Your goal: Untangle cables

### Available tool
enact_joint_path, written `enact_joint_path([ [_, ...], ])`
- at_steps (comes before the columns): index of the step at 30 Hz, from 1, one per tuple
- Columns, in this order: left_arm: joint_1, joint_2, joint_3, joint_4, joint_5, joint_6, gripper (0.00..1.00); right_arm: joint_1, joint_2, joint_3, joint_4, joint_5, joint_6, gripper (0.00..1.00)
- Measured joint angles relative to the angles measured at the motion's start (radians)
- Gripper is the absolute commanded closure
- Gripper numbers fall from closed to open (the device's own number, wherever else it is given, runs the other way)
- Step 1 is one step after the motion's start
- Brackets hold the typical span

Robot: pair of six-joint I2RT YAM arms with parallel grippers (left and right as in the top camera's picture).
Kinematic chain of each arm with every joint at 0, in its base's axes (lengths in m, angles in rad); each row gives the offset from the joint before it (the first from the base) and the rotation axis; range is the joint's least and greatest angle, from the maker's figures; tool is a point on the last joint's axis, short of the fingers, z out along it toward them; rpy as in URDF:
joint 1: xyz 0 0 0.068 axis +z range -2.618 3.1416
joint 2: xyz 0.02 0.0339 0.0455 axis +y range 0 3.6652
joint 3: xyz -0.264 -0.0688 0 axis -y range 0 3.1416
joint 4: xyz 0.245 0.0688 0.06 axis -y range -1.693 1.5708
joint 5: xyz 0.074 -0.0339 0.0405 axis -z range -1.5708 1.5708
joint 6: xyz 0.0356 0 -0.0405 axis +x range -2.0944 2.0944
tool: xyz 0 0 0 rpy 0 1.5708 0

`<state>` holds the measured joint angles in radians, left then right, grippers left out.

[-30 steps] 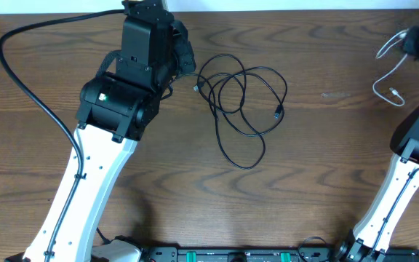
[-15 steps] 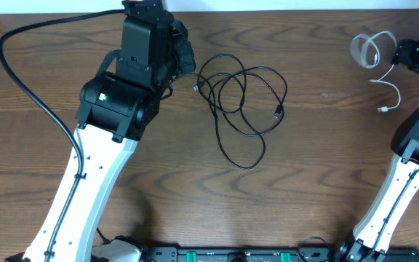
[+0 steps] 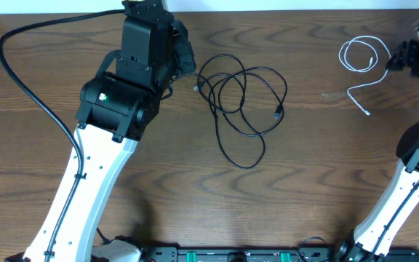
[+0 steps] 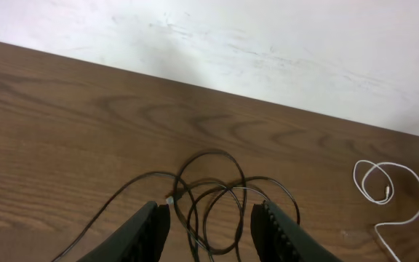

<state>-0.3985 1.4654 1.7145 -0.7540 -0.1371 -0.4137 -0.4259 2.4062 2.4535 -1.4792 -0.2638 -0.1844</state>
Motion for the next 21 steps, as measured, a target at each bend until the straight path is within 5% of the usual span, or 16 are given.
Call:
enact_joint_path([
  [13, 0.0, 0.0, 0.0, 0.0, 0.0, 0.0, 0.58, 0.098, 0.001, -0.251, 0.097, -0.012, -0.068, 0.37],
  [21, 0.0, 0.0, 0.0, -0.006, 0.0, 0.0, 0.58, 0.15, 0.005, -0.323, 0.195, 0.057, -0.076, 0.55],
])
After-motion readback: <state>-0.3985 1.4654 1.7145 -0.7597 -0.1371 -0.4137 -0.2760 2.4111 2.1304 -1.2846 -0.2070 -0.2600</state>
